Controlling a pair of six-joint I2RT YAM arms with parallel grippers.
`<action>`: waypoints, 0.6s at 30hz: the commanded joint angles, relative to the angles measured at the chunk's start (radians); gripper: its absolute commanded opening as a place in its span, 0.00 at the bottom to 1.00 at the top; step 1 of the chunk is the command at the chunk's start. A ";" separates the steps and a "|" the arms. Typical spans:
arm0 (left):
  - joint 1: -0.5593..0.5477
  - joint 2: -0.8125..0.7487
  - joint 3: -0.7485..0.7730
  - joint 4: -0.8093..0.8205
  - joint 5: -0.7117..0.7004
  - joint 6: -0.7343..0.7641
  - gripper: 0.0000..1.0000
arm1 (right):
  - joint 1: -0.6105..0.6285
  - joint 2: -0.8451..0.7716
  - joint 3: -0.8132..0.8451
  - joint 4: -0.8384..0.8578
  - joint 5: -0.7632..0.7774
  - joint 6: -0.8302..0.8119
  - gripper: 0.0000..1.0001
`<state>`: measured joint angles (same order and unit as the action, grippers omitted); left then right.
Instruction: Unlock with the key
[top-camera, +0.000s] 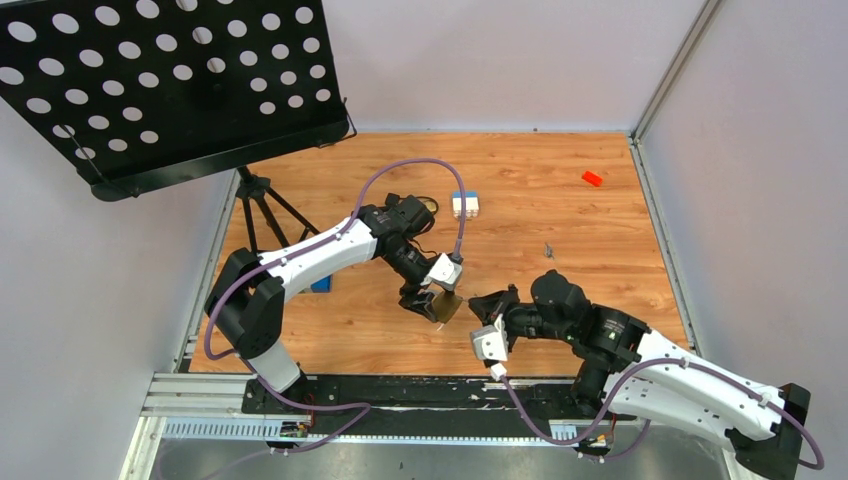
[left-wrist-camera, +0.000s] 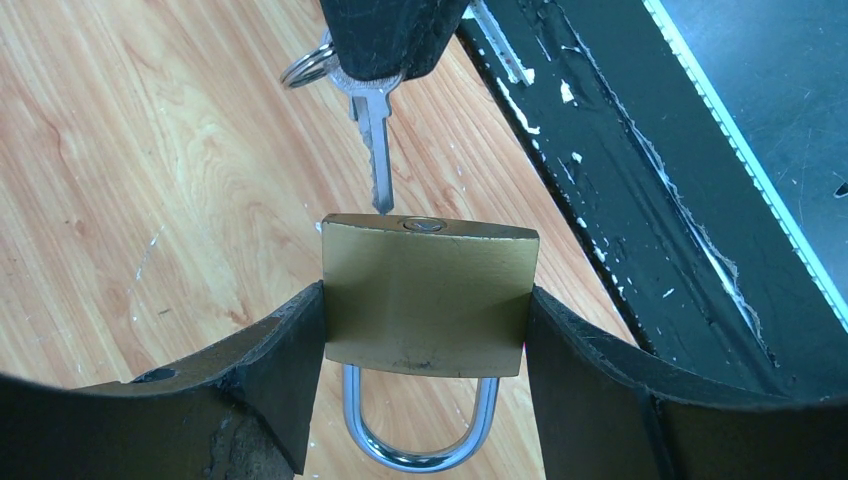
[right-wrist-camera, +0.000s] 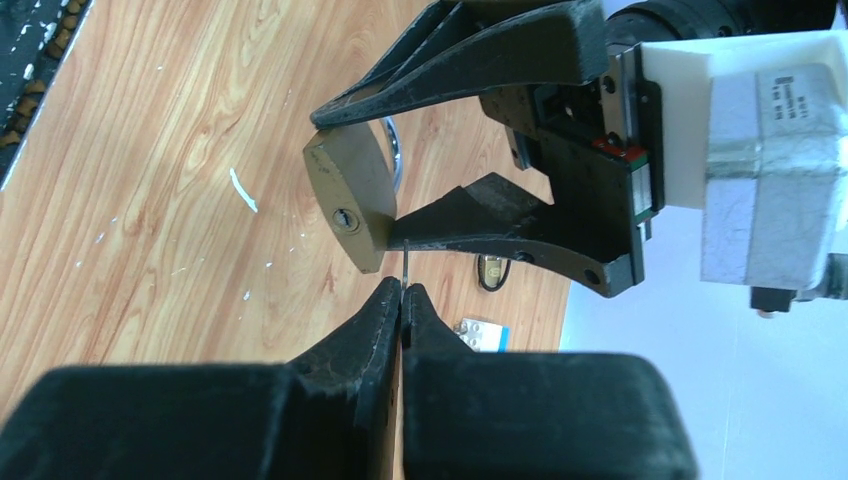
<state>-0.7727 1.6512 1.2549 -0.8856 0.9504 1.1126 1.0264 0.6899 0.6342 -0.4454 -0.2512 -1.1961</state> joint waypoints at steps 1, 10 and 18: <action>-0.004 -0.034 0.039 0.023 0.047 -0.005 0.00 | 0.006 -0.045 -0.023 -0.007 0.004 -0.020 0.00; -0.008 -0.013 0.068 0.023 0.047 -0.012 0.00 | 0.007 -0.071 -0.047 -0.020 -0.031 -0.005 0.00; -0.014 -0.002 0.083 0.017 0.058 -0.015 0.00 | 0.013 -0.040 -0.048 -0.010 -0.030 -0.008 0.00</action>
<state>-0.7792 1.6604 1.2854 -0.8848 0.9337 1.1057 1.0313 0.6361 0.5861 -0.4740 -0.2638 -1.1992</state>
